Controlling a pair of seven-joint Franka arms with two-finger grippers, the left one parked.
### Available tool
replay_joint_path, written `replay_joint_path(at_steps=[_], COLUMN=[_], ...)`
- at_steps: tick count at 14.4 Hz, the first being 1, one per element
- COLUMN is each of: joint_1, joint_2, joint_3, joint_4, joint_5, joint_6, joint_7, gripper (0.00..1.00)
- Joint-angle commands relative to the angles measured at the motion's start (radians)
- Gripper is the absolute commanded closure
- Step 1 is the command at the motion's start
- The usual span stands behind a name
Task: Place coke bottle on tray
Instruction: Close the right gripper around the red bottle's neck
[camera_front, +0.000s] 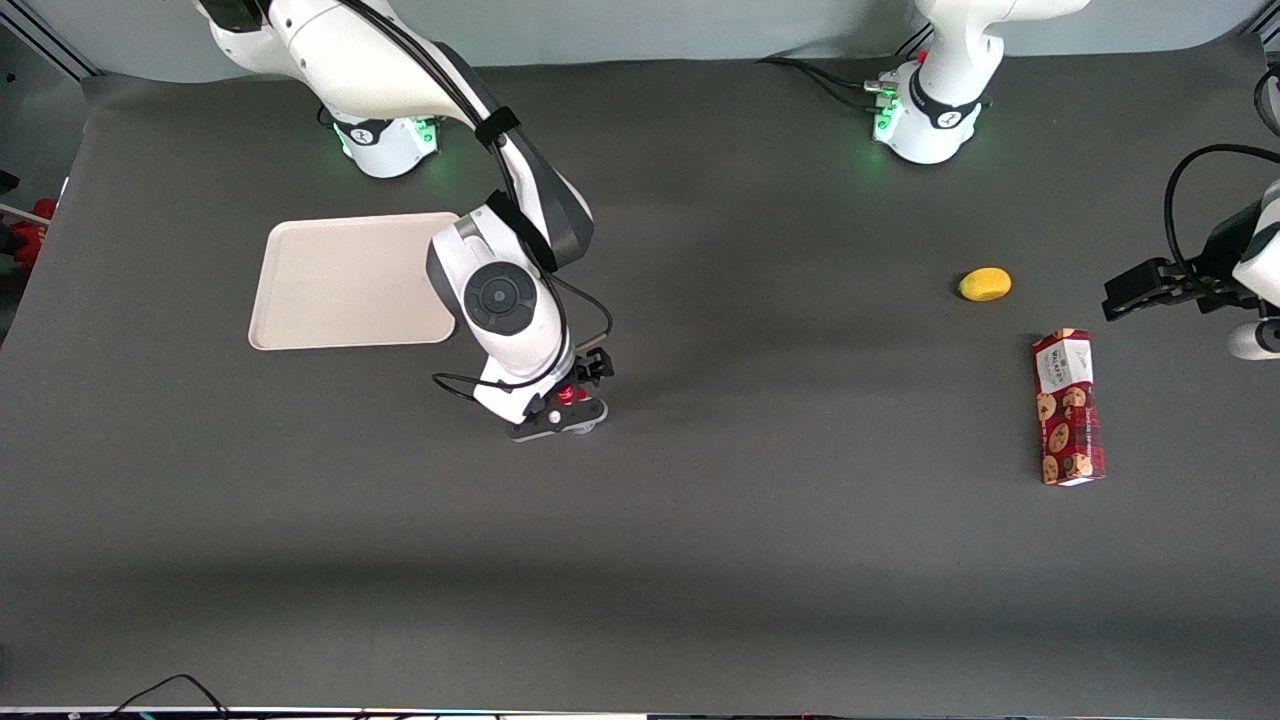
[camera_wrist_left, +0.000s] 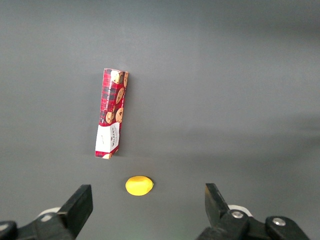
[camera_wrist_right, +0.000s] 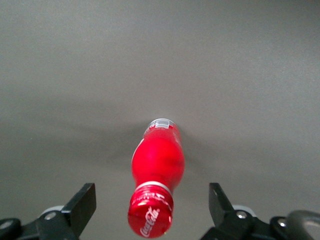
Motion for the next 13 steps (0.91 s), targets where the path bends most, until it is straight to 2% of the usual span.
replay_joint_path(at_steps=[1,7,9,10,12,13], joint_1=[0.01,0.009,0.009,0.009,0.009,0.009], joint_2=[0.007,0.005,0.002,0.002,-0.005,-0.011], joint_3=[-0.005,-0.001,0.001,0.001,0.008,0.01], joint_4=[-0.011,-0.048,-0.049,-0.048,-0.048,-0.048], joint_5=[0.021,0.022,0.022,0.022,0.022,0.021], joint_6=[0.031,0.074,0.072,0.071,0.066,0.063], joint_7=[0.02,0.017,0.015,0.015,0.018,0.014], gripper=[0.0,0.01,0.19,0.34,0.9,1.0])
